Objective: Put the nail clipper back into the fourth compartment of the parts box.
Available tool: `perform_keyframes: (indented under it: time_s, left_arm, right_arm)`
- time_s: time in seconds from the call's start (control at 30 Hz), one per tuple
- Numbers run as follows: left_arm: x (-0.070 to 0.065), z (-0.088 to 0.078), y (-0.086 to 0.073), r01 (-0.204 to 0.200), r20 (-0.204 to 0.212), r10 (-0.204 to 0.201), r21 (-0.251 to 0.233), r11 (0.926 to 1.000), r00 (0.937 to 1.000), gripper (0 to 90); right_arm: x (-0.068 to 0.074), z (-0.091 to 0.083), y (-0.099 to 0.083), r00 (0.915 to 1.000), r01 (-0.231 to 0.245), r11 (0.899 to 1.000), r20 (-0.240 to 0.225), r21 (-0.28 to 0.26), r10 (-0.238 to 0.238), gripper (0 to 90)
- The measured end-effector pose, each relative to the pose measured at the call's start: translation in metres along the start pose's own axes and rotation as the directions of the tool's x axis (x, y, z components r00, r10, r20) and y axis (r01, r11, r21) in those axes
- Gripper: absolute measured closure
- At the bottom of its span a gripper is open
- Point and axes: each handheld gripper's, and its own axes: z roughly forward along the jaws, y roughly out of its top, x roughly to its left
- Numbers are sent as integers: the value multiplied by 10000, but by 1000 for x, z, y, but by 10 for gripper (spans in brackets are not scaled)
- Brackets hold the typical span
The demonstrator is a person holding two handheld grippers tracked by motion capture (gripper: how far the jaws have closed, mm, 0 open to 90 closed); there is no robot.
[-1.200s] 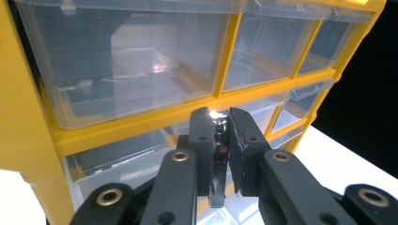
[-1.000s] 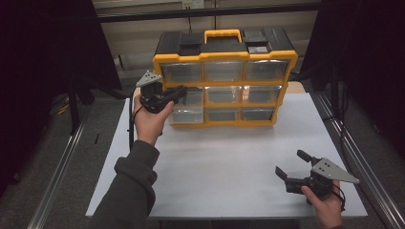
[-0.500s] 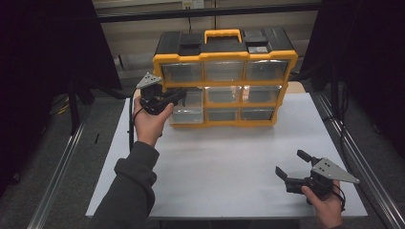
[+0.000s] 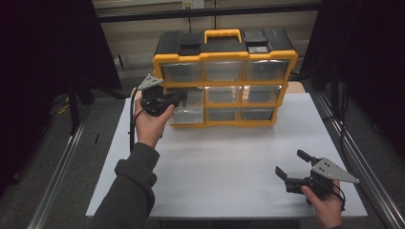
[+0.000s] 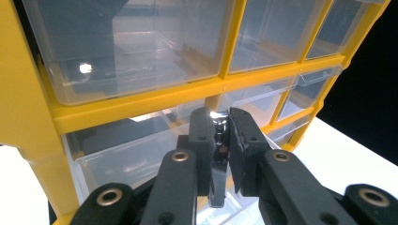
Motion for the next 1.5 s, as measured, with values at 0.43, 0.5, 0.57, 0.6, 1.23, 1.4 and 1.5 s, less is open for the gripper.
perform_keyframes:
  time_s: [0.43,0.5,0.57,0.6,1.23,1.4,1.5]
  left_arm:
    - [1,1,-4,27,-58,-26,91,10000,10000,804]
    - [1,1,-5,42,-80,-41,70,10000,10000,805]
    - [1,1,-5,55,-66,-55,45,10000,10000,804]
    - [1,1,-5,51,-81,-51,48,10000,10000,804]
    - [3,0,-7,29,-177,-27,93,10000,9998,791]
    - [3,-2,-6,-14,-265,12,-81,10000,9996,729]
    - [3,-3,-6,-72,-291,73,43,10000,9995,702]
  right_arm:
    - [0,0,0,10000,-8,10000,-23,0,8,19]
    - [0,0,0,10000,-4,10000,-41,-8,3,19]
    - [0,0,0,10000,10,10000,-51,3,-10,19]
    - [0,0,0,10000,11,10000,-65,1,-11,19]
    - [0,0,0,10000,5,10000,-56,-5,-5,21]
    - [1,0,0,10000,-4,10000,-62,1,4,21]
    - [1,0,0,10000,-8,10000,-58,0,8,21]
